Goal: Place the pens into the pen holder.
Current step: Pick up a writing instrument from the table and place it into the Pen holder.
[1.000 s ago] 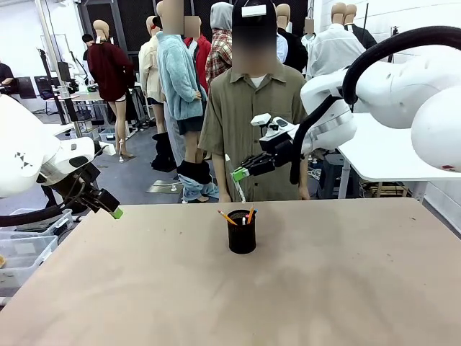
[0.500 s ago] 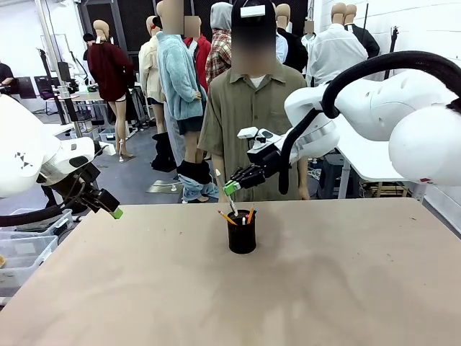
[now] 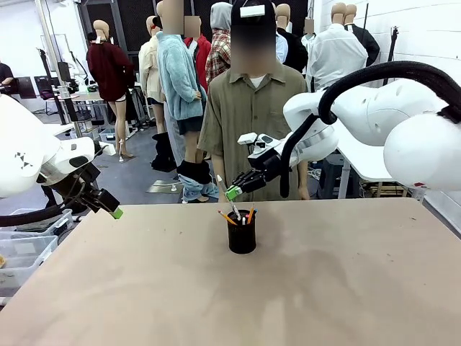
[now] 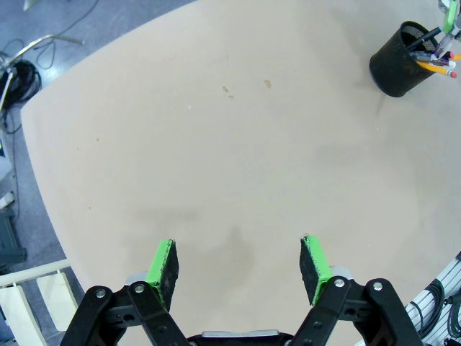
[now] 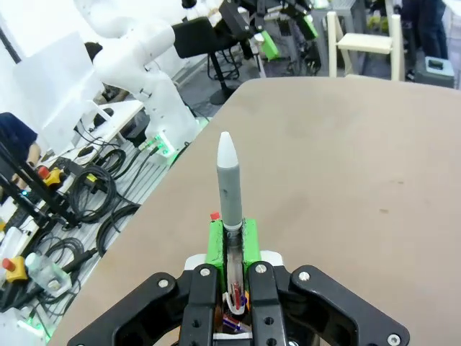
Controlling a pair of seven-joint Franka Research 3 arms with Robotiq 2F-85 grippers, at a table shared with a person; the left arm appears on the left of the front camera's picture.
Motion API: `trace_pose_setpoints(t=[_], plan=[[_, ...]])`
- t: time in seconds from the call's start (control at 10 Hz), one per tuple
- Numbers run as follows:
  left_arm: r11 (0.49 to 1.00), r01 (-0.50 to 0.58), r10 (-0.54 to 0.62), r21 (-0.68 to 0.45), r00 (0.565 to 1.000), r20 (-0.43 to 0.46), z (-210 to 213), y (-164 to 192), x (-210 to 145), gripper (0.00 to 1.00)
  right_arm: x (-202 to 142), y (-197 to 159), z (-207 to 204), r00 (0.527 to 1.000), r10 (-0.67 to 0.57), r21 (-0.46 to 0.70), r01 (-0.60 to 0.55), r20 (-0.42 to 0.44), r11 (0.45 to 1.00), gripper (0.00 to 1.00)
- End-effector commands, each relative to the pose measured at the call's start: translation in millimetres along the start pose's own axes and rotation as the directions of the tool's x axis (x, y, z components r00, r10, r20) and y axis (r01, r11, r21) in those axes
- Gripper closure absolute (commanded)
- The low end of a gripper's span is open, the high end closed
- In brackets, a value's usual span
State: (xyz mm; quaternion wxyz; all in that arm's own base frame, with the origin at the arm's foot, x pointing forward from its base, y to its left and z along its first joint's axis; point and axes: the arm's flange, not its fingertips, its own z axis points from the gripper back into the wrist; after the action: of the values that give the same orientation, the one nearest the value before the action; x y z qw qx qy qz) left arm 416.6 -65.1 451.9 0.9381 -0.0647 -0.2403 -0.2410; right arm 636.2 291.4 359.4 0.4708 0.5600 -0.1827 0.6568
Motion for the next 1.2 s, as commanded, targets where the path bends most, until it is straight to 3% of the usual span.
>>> trace_pose_setpoints(t=[0.0, 0.1, 0.2, 0.6, 0.7, 0.9, 1.1], plan=[[1.000, -0.017, 0.017, 0.016, 1.000, 0.005, -1.5, -2.8, 0.0, 0.12, 2.6, -10.2, 2.3, 0.999, -0.021, 0.002, 0.021, -0.026, 1.000, 1.00], [1.000, -0.017, 0.017, 0.016, 1.000, 0.005, -1.5, -2.8, 0.0, 0.12, 2.9, -10.8, 2.8, 0.999, -0.028, -0.018, 0.027, -0.038, 0.999, 0.97], [1.000, -0.017, 0.017, 0.016, 1.000, 0.005, -1.5, -2.8, 0.0, 0.12, 3.3, -10.8, 3.1, 0.999, -0.028, -0.021, 0.027, -0.045, 0.999, 0.86], [1.000, -0.017, 0.017, 0.016, 1.000, 0.005, -1.5, -2.8, 0.0, 0.12, 7.3, 2.9, 11.6, 0.998, -0.002, -0.060, -0.002, -0.060, 0.998, 0.08], [1.000, -0.017, 0.017, 0.016, 1.000, 0.005, -1.5, -2.8, 0.0, 0.12, 7.8, 10.6, 18.7, 0.998, 0.008, -0.086, -0.013, -0.056, 0.996, 0.00], [1.000, -0.017, 0.017, 0.016, 1.000, 0.005, -1.5, -2.8, 0.0, 0.12, 14.4, 39.5, 42.1, 0.997, -0.008, -0.179, -0.005, -0.074, 0.984, 0.00], [1.000, -0.017, 0.017, 0.016, 1.000, 0.005, -1.5, -2.8, 0.0, 0.12, 22.5, 94.9, 85.9, 0.985, -0.150, -0.373, 0.108, -0.086, 0.921, 0.00]])
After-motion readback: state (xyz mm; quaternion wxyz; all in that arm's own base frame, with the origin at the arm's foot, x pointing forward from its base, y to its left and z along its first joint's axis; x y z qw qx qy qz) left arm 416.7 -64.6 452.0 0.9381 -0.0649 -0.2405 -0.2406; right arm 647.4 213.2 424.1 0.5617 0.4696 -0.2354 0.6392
